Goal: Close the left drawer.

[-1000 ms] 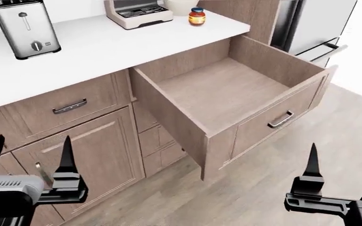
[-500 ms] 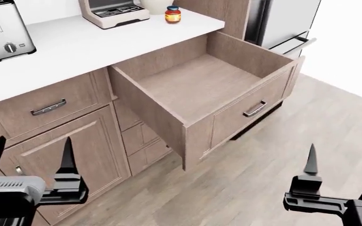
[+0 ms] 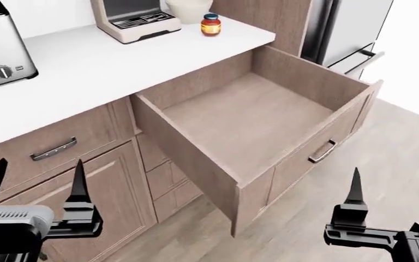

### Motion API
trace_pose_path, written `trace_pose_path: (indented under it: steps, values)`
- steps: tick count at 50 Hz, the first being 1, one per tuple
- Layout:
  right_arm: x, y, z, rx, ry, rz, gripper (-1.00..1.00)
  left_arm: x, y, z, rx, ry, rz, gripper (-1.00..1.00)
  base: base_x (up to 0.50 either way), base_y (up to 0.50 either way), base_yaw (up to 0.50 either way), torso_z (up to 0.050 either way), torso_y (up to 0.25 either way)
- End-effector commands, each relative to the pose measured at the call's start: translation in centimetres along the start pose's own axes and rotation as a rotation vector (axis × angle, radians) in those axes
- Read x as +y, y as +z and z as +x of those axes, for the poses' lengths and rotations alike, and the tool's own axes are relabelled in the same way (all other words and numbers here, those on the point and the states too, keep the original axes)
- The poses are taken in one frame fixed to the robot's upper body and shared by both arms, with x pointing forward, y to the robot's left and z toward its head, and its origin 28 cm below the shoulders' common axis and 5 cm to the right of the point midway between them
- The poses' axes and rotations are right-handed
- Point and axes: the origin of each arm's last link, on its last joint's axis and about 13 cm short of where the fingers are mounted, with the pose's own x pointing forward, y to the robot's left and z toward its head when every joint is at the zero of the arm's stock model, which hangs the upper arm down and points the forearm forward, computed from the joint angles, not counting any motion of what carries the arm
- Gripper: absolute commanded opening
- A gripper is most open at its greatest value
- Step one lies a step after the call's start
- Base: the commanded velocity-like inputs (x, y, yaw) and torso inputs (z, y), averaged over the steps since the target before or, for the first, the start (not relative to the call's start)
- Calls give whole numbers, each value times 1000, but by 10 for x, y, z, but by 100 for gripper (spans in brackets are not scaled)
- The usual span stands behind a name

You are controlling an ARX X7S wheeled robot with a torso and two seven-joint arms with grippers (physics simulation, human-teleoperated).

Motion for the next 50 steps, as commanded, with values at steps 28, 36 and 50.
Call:
trace_pose_path:
  steps: [28,36,50]
  values:
    - [-1,0,2,3,-15,-31,100,-1,-1,0,5,-2,10,100,374,-162,0,0,1]
    - [-1,1,2,-41,-7,-27,100,-1,-1,-1,5,-7,14,100,0,0,0,0,0]
    - [-4,2,1,-60,-10,-5,100,0,-2,0,2,-4,17,100,-72,64,-290,0,0]
